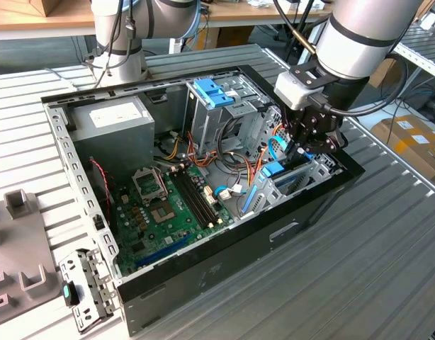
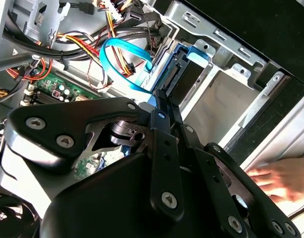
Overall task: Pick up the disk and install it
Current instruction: 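Insert the first disk wire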
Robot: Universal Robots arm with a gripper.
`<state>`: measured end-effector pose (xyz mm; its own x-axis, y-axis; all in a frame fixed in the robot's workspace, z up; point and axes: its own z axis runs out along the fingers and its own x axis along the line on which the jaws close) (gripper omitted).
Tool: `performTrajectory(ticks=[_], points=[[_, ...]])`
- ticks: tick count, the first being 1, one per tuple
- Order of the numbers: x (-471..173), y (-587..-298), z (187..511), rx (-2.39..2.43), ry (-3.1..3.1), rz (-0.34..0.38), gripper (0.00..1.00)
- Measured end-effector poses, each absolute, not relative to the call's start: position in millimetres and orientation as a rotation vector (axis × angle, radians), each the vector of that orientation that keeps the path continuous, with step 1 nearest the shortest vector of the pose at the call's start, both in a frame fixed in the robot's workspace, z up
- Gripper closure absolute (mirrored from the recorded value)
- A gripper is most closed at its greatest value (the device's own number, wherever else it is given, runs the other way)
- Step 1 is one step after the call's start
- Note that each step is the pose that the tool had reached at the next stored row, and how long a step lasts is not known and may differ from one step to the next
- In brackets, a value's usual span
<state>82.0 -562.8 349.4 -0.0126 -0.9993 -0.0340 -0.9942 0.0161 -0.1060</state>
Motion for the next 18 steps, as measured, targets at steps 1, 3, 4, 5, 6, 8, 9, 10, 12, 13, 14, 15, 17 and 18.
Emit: performTrajectory(ticks=[1,3,4,5,6,8,9,10,12,13,14,15,17,18], points=[[82.0,-562.8,349.3,-2.135,2.166,-0.079,0.84],[82.0,-562.8,349.0,-2.135,2.166,-0.079,0.84],[82.3,-562.8,349.0,-2.135,2.166,-0.079,0.84],[82.4,-562.8,349.0,-2.135,2.166,-0.079,0.84],[82.4,-562.8,349.0,-2.135,2.166,-0.079,0.84],[82.5,-562.8,349.0,-2.135,2.166,-0.079,0.84],[82.6,-562.8,349.0,-2.135,2.166,-0.079,0.84],[82.6,-562.8,348.9,-2.135,2.166,-0.079,0.84],[82.6,-562.8,348.2,-2.135,2.166,-0.079,0.84],[82.6,-562.8,347.6,-2.135,2.166,-0.079,0.84],[82.6,-562.8,347.3,-2.135,2.166,-0.079,0.84],[82.6,-562.8,347.0,-2.135,2.166,-0.079,0.84],[82.6,-562.8,346.5,-2.135,2.166,-0.079,0.84],[82.6,-562.8,345.9,-2.135,2.166,-0.079,0.84]])
